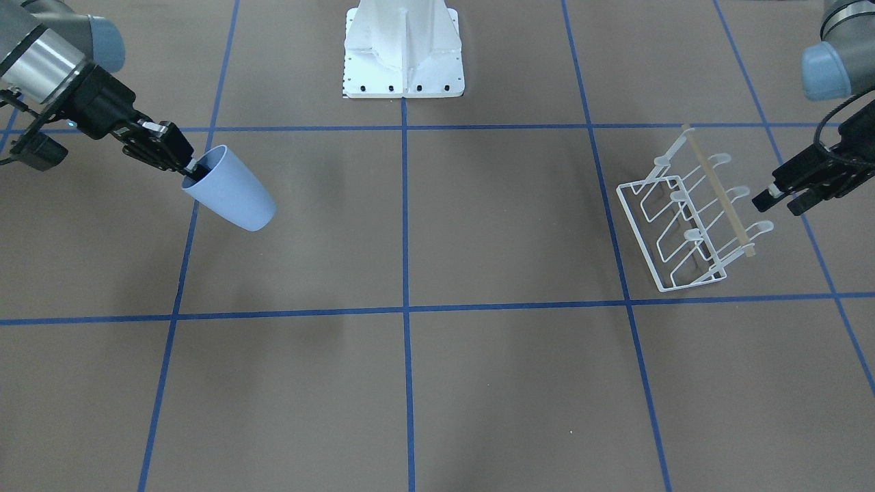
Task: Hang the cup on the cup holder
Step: 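Lift the cup and carry it toward the left gripper while the left arm rises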
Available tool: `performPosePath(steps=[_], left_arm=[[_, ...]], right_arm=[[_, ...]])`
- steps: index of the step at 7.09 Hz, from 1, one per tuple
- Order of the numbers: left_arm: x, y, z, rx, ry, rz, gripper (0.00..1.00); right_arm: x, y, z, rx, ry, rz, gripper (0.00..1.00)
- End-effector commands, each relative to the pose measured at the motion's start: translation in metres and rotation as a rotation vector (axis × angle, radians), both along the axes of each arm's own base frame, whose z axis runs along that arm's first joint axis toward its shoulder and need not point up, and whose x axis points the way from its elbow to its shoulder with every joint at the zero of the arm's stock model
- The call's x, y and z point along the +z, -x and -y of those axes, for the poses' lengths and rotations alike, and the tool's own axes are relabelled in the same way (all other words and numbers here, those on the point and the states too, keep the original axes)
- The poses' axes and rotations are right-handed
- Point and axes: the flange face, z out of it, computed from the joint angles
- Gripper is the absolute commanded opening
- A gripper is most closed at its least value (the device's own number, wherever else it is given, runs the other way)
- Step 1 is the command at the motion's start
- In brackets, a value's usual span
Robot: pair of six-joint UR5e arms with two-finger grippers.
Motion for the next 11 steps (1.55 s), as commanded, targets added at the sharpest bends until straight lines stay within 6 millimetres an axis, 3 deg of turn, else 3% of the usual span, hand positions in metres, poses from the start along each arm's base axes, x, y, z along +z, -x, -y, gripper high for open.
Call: performPosePath(steps=[1, 2, 3, 6, 7, 8, 10, 11], left_arm=[[-0.043, -0.029, -0.001, -0.019, 0.058, -0.113, 0.98], [-0.069, -0.05, -0.002, -0.009, 0.079, -0.17, 0.98], [-0.088, -0.067, -0.005, -0.003, 0.098, -0.216, 0.98], [-0.121, -0.126, -0.052, 0.06, 0.105, -0.43, 0.98], [-0.128, -0.147, -0.069, 0.098, 0.15, -0.494, 0.98], [-0.142, -0.147, -0.069, 0.061, 0.156, -0.573, 0.98], [-0.152, -0.166, -0.083, 0.032, 0.154, -0.78, 0.98], [-0.158, -0.164, -0.088, 0.055, 0.238, -0.831, 0.98]], right_arm=[[-0.056, 0.047, -0.016, 0.008, 0.046, 0.152, 0.0], [-0.065, 0.075, -0.042, 0.004, 0.008, 0.24, 0.0], [-0.076, 0.094, -0.051, 0.003, -0.004, 0.294, 0.0], [-0.13, 0.11, -0.063, -0.052, 0.007, 0.432, 0.0], [-0.135, 0.109, -0.071, -0.07, -0.013, 0.479, 0.0], [-0.139, 0.112, -0.078, -0.09, -0.025, 0.506, 0.0], [-0.147, 0.11, -0.091, -0.134, 0.008, 0.597, 0.0], [-0.151, 0.11, -0.092, -0.137, 0.004, 0.607, 0.0]])
